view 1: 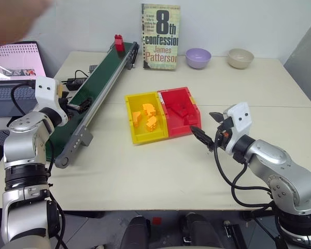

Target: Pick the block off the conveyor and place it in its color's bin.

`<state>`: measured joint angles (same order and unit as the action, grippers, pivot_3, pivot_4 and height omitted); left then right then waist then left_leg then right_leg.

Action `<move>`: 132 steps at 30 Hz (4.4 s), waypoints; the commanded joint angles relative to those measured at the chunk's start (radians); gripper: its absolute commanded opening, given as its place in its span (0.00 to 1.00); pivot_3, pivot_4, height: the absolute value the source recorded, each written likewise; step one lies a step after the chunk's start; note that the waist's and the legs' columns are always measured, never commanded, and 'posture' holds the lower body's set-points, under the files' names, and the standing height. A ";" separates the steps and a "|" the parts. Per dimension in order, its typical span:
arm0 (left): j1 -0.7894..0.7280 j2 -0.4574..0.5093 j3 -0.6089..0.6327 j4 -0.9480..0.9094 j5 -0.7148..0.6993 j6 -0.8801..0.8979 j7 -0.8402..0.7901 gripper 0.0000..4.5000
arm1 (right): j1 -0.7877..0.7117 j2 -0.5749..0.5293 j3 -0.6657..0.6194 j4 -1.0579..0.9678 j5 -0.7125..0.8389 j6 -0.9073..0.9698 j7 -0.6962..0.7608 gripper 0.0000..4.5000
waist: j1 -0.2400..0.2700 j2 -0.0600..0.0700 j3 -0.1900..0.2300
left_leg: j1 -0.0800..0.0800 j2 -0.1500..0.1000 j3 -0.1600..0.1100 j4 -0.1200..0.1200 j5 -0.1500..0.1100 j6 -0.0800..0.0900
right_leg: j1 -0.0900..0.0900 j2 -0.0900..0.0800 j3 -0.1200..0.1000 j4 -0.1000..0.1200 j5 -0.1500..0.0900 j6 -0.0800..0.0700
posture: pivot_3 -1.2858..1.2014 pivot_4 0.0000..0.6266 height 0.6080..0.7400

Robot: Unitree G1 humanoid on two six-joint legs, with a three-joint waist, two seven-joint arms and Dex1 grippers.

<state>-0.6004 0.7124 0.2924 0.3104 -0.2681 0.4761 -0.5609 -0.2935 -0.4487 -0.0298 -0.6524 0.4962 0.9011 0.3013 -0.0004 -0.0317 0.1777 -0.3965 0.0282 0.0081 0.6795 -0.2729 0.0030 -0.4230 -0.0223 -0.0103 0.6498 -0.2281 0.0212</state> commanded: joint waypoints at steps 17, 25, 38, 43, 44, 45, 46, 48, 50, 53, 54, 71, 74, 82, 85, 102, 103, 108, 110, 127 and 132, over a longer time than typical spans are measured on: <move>0.044 -0.013 0.072 -0.085 -0.037 -0.010 0.066 0.99 | -0.116 0.004 -0.047 -0.003 0.123 -0.078 0.143 1.00 | -0.001 0.000 0.000 | 0.000 0.000 0.000 0.000 0.000 0.000 | 0.000 0.000 0.000 0.000 0.000 0.000 | 0.52 0.24 1.00; 0.016 -0.040 0.071 -0.044 -0.038 -0.035 0.089 0.99 | -0.275 -0.021 -0.010 0.085 0.209 -0.098 0.297 1.00 | 0.000 0.000 0.000 | 0.000 0.000 -0.001 0.000 0.000 0.000 | 0.000 0.000 0.000 0.000 0.000 0.000 | 0.52 0.24 1.00; 0.004 -0.050 0.058 -0.025 -0.033 -0.041 0.105 0.99 | -0.226 -0.030 0.014 0.111 0.194 -0.163 0.325 1.00 | 0.000 0.000 0.000 | 0.000 0.000 -0.002 0.000 0.000 0.000 | 0.000 -0.001 0.000 0.000 0.000 0.000 | 0.52 0.24 1.00; -0.023 -0.057 0.048 0.010 -0.033 -0.043 0.099 0.99 | -0.219 -0.039 0.005 0.089 0.214 -0.155 0.316 1.00 | 0.000 0.000 0.000 | 0.000 0.000 -0.002 0.000 0.000 0.000 | 0.000 -0.001 0.000 0.000 0.000 0.000 | 0.52 0.24 1.00; -0.027 -0.057 0.047 0.016 -0.033 -0.043 0.098 0.99 | -0.219 -0.041 0.004 0.083 0.219 -0.152 0.311 1.00 | 0.000 0.000 0.000 | 0.000 0.000 -0.002 0.000 0.000 0.000 | 0.000 -0.001 0.000 0.000 0.000 0.000 | 0.52 0.24 1.00; -0.031 -0.058 0.046 0.023 -0.031 -0.044 0.098 0.99 | -0.220 -0.041 0.004 0.078 0.223 -0.147 0.307 1.00 | 0.000 0.000 0.000 | 0.000 0.000 -0.002 0.000 0.000 0.000 | 0.000 -0.001 0.000 0.000 0.000 0.000 | 0.52 0.24 1.00; -0.033 -0.058 0.046 0.028 -0.030 -0.045 0.098 0.99 | -0.220 -0.041 0.004 0.070 0.229 -0.141 0.302 1.00 | 0.000 0.000 0.000 | 0.000 0.000 -0.002 0.000 0.000 0.000 | 0.000 -0.001 0.000 0.000 0.000 0.000 | 0.52 0.24 1.00; -0.035 -0.058 0.044 0.039 -0.027 -0.050 0.097 0.99 | -0.221 -0.038 0.004 0.056 0.239 -0.129 0.292 1.00 | 0.000 0.000 0.000 | 0.000 0.000 -0.002 0.000 0.000 0.000 | 0.000 -0.001 0.000 0.000 0.000 0.000 | 0.52 0.24 1.00; -0.035 -0.058 0.043 0.049 -0.026 -0.057 0.095 0.99 | -0.222 -0.036 0.005 0.046 0.250 -0.119 0.282 1.00 | 0.000 0.000 0.000 | 0.000 0.000 -0.002 0.000 0.000 0.000 | 0.000 -0.001 0.000 0.000 0.000 0.000 | 0.52 0.24 1.00; -0.038 -0.058 0.042 0.060 -0.025 -0.064 0.095 0.99 | -0.224 -0.038 0.008 0.040 0.260 -0.112 0.273 1.00 | 0.000 0.000 0.000 | 0.000 0.000 -0.002 0.000 0.000 0.000 | 0.000 -0.001 0.000 0.000 0.000 0.000 | 0.52 0.24 1.00; -0.037 -0.058 0.042 0.061 -0.025 -0.065 0.095 0.99 | -0.224 -0.039 0.008 0.036 0.263 -0.110 0.271 1.00 | 0.000 0.000 0.000 | 0.000 0.000 -0.002 0.000 0.000 0.000 | 0.000 -0.001 0.000 0.000 0.000 0.000 | 0.52 0.24 1.00; -0.062 -0.052 0.053 0.130 -0.022 -0.098 0.119 0.96 | -0.261 -0.043 -0.001 0.050 0.299 -0.081 0.245 1.00 | 0.000 0.000 0.000 | -0.001 0.000 -0.002 0.000 0.000 0.000 | 0.000 -0.001 0.000 0.000 0.000 -0.001 | 0.52 0.24 1.00; -0.052 -0.042 0.065 0.132 -0.023 -0.102 0.130 0.86 | -0.265 -0.042 0.000 0.054 0.301 -0.081 0.245 1.00 | 0.000 0.000 0.000 | -0.001 0.000 -0.002 0.000 0.000 0.000 | 0.000 -0.001 0.000 0.000 0.000 -0.001 | 0.52 0.24 1.00; -0.001 -0.034 0.087 0.081 -0.038 -0.064 0.131 0.53 | -0.276 -0.039 0.005 0.073 0.296 -0.089 0.256 1.00 | -0.001 0.000 0.000 | -0.001 0.000 -0.002 0.000 0.000 0.000 | 0.000 -0.001 0.000 0.000 0.000 -0.001 | 0.52 0.24 1.00; 0.014 -0.033 0.097 0.059 -0.046 -0.052 0.134 0.41 | -0.277 -0.038 0.008 0.078 0.291 -0.094 0.258 1.00 | 0.000 0.000 0.000 | -0.001 0.001 -0.003 0.000 0.000 0.000 | 0.000 -0.003 0.000 0.000 0.000 -0.001 | 0.52 0.24 1.00; -0.234 -0.124 -0.189 -0.033 -0.099 0.067 -0.171 0.34 | -0.077 -0.116 -0.022 -0.101 0.237 -0.032 0.093 1.00 | 0.012 0.000 0.000 | -0.002 -0.002 -0.002 0.000 0.000 0.000 | 0.001 -0.002 -0.001 -0.001 0.000 0.000 | 0.52 0.24 1.00; -0.256 -0.143 -0.213 -0.029 -0.099 0.066 -0.193 0.34 | -0.067 -0.120 -0.024 -0.107 0.227 -0.028 0.074 1.00 | 0.017 0.000 0.000 | -0.001 -0.002 -0.002 0.000 0.000 0.000 | 0.001 -0.002 -0.001 -0.001 0.000 0.000 | 0.52 0.24 1.00; -0.374 -0.272 -0.329 0.058 -0.072 0.008 -0.306 0.34 | -0.033 -0.133 -0.018 -0.145 0.154 0.005 -0.025 1.00 | 0.012 0.000 0.000 | -0.002 -0.003 0.001 0.000 0.000 0.000 | 0.001 -0.002 0.000 -0.002 0.000 0.000 | 0.52 0.24 1.00; -0.401 -0.296 -0.340 0.099 -0.061 -0.018 -0.323 0.34 | -0.026 -0.126 -0.025 -0.155 0.151 0.018 -0.050 1.00 | 0.007 0.000 0.000 | -0.002 -0.003 0.001 0.000 0.000 0.000 | 0.000 -0.001 0.000 -0.002 0.000 0.000 | 0.52 0.24 1.00; -0.674 -0.526 -0.342 0.813 0.107 -0.487 -0.328 0.64 | 0.027 -0.064 -0.095 -0.263 0.100 0.156 -0.244 1.00 | -0.001 0.000 0.000 | -0.003 -0.003 0.000 0.000 0.000 0.000 | -0.001 0.003 -0.001 -0.003 0.000 0.000 | 0.52 0.24 1.00; -0.697 -0.530 -0.289 0.848 0.093 -0.499 -0.334 0.86 | 0.043 -0.066 -0.100 -0.265 0.097 0.151 -0.239 1.00 | -0.001 0.000 0.000 | -0.003 -0.003 0.000 0.000 0.000 0.000 | -0.001 0.003 0.000 -0.003 0.000 0.000 | 0.52 0.24 1.00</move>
<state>-1.2558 0.1884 -0.0274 1.1661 -0.1585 0.0048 -0.8880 -0.2486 -0.5119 -0.0998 -0.8758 0.6023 1.0629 0.0616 -0.0014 -0.0320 0.1776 -0.3997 0.0256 0.0087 0.6792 -0.2731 0.0035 -0.4242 -0.0198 -0.0105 0.6469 -0.2280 0.0214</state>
